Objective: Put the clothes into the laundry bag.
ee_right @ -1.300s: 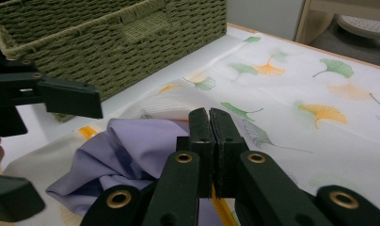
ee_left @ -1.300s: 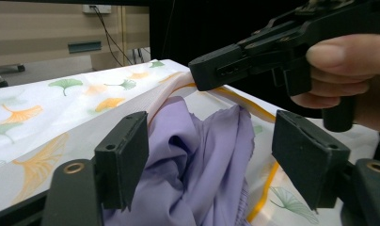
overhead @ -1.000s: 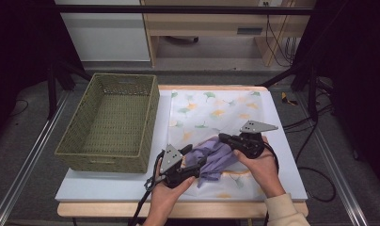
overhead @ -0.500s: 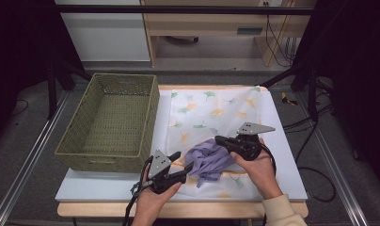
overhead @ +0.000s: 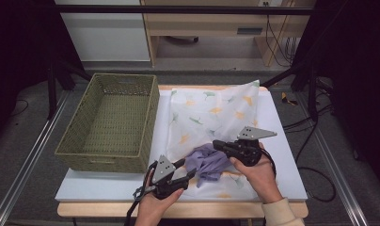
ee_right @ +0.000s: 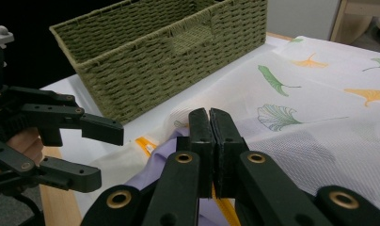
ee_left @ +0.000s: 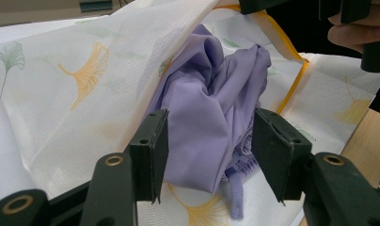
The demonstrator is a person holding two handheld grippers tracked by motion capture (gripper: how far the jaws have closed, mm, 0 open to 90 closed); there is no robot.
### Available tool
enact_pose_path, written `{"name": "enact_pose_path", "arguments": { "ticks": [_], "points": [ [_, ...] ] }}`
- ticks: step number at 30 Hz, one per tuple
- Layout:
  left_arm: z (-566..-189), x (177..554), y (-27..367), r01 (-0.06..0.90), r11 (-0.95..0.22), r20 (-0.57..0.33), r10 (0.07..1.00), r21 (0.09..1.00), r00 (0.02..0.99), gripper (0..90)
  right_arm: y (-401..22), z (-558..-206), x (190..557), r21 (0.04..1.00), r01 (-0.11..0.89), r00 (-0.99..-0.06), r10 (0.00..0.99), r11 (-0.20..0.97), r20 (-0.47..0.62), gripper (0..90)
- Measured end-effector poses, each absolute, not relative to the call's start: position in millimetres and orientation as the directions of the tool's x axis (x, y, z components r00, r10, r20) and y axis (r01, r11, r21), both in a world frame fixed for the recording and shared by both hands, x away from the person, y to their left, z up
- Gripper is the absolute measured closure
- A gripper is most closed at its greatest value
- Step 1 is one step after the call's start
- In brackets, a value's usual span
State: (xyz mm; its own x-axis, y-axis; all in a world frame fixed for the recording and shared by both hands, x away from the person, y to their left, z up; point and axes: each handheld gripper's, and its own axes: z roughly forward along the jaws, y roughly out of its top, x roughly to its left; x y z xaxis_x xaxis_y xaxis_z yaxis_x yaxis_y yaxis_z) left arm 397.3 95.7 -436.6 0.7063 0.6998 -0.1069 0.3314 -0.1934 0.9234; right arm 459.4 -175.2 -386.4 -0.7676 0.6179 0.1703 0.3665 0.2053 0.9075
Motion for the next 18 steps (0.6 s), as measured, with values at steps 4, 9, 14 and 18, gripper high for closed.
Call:
{"name": "enact_pose_path", "arguments": {
  "ticks": [4,9,14,18],
  "points": [
    [-436.1,395.9,96.5,0.337,-0.194,-0.112,0.698,0.921,0.707,46.7,-169.5,-386.4,457.5,0.907,0.369,-0.773,0.608,0.201,0.18,88.8],
    [-437.4,395.9,96.0,0.345,-0.202,-0.114,0.694,0.917,0.71,50.1,-166.4,-386.6,452.8,0.905,0.363,-0.777,0.608,0.222,0.163,88.8],
    [-438.0,393.6,93.9,0.35,-0.215,-0.117,0.681,0.912,0.722,55.4,-169.2,-392.4,451.7,0.899,0.377,-0.771,0.614,0.223,0.171,88.8],
    [-437.5,393.3,94.6,0.358,-0.228,-0.118,0.675,0.905,0.728,67.2,-170.1,-397.2,453.1,0.892,0.382,-0.768,0.619,0.241,0.162,88.8]
  ]
}}
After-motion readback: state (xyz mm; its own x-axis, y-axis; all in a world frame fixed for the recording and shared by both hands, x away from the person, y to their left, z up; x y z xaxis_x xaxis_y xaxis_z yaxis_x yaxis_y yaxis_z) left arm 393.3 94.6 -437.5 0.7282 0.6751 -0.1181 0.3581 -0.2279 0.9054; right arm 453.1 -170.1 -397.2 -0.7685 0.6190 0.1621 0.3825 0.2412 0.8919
